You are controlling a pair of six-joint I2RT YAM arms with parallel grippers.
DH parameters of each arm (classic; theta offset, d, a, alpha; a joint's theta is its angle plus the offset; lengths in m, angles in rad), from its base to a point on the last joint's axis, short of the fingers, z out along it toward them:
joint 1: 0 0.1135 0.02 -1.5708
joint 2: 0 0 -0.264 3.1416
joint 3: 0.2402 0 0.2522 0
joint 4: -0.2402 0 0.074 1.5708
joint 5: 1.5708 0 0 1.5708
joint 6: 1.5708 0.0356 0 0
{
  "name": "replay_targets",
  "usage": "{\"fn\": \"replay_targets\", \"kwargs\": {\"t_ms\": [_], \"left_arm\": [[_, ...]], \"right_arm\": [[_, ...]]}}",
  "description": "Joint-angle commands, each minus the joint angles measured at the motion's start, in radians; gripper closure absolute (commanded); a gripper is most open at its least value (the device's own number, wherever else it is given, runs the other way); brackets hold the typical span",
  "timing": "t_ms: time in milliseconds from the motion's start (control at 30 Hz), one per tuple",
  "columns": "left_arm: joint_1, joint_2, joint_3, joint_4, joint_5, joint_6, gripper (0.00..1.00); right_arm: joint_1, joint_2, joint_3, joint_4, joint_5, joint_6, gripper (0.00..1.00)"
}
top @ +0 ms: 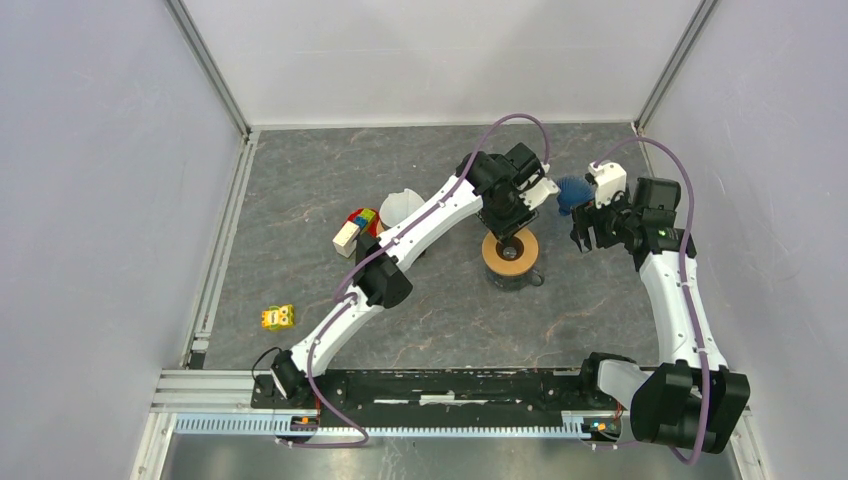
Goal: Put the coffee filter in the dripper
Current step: Place the dripper holder onto the coffee server.
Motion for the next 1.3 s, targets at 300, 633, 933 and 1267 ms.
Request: {"fn": "replay_targets", "kwargs": {"t_ms": [300,633,933,1267], "left_arm": [[-0.006,0.002,0.056,0.044,-0.026,-0.031,0.56],[-0.006,-0.014,0.059,0.057,-0.031,-0.032,0.41],[-0.006,-0.064,0.059,0.054,-0.037,-0.031,0.33],[-0.006,-0.254,0.054,0.032,-0.081,-0.018,0.21]], "right_arm": [[-0.003,-0.018,-0.011,0.008,-0.016,-0.008,0.21],[-0.003,-0.013,-0.009,0.005,-0.019,-0.011,0.21],[-0.003,-0.01,-0.008,0.008,-0.022,-0.013,0.21],[0.018,-0.006,0.03,0.039,-0.092,-0.031,0.21]]}}
